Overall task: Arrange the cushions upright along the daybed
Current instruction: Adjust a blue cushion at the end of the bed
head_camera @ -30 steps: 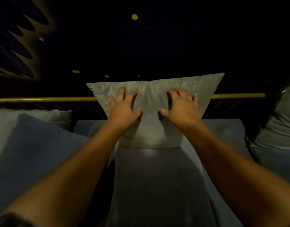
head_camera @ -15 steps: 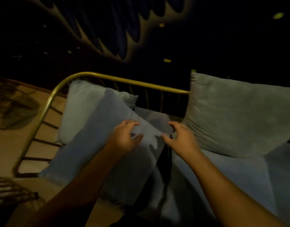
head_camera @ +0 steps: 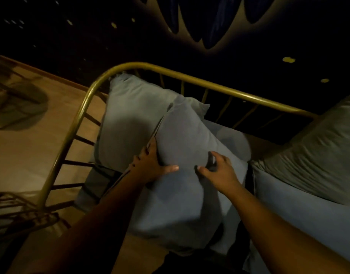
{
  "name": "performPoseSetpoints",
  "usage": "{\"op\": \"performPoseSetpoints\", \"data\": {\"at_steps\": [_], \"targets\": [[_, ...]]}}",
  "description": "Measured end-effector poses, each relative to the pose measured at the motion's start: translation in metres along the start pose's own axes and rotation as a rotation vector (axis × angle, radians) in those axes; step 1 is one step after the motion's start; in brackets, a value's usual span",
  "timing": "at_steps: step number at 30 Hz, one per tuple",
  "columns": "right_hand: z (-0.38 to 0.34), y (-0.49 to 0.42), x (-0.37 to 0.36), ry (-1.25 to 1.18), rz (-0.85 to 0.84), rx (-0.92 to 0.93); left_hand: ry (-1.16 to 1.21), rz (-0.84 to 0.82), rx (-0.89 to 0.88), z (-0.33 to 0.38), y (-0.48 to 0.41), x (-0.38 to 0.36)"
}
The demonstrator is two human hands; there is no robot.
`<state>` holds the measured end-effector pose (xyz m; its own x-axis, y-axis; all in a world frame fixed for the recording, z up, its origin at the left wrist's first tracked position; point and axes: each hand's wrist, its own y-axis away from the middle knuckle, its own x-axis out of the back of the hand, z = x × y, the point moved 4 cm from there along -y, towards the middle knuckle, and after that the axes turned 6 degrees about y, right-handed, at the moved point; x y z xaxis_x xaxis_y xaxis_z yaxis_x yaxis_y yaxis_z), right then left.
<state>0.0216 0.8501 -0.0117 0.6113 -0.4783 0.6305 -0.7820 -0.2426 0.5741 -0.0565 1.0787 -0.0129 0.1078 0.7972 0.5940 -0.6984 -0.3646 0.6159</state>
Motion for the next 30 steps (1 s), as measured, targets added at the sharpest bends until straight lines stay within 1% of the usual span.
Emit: {"op": "performPoseSetpoints", "data": {"at_steps": [3,6,8,10,12,15,16,18,20,22,30], "targets": [[0.026,-0.016,-0.017,0.005,0.015,-0.098,-0.013,0.043,0.065,-0.016,-0.018,-0.007],[0.053,-0.020,-0.031,0.114,-0.058,-0.086,-0.001,0.073,0.119,-0.029,-0.032,-0.002],[0.072,-0.022,-0.031,0.072,0.002,-0.151,-0.006,0.078,0.132,-0.034,-0.041,0.001],[0.090,-0.023,-0.026,-0.057,0.126,-0.314,-0.013,0.081,0.144,-0.038,-0.047,0.003],[0.109,-0.023,-0.026,-0.254,0.185,-0.515,-0.002,0.095,0.169,-0.041,-0.048,0.002],[0.135,-0.015,-0.039,-0.690,0.179,-0.690,0.033,0.123,0.231,-0.046,-0.047,0.000],[0.138,-0.010,-0.047,-0.802,0.147,-0.751,0.050,0.126,0.235,-0.047,-0.047,0.000],[0.139,-0.003,-0.061,-0.906,0.060,-0.852,0.094,0.135,0.204,-0.048,-0.046,-0.002],[0.132,0.002,-0.068,-0.950,0.004,-0.830,0.165,0.133,0.167,-0.041,-0.041,-0.002],[0.125,0.006,-0.068,-0.973,0.007,-0.774,0.237,0.139,0.145,-0.032,-0.032,0.000],[0.111,0.053,-0.045,-0.970,0.170,-0.602,0.346,0.268,0.095,-0.012,0.019,0.008]]}}
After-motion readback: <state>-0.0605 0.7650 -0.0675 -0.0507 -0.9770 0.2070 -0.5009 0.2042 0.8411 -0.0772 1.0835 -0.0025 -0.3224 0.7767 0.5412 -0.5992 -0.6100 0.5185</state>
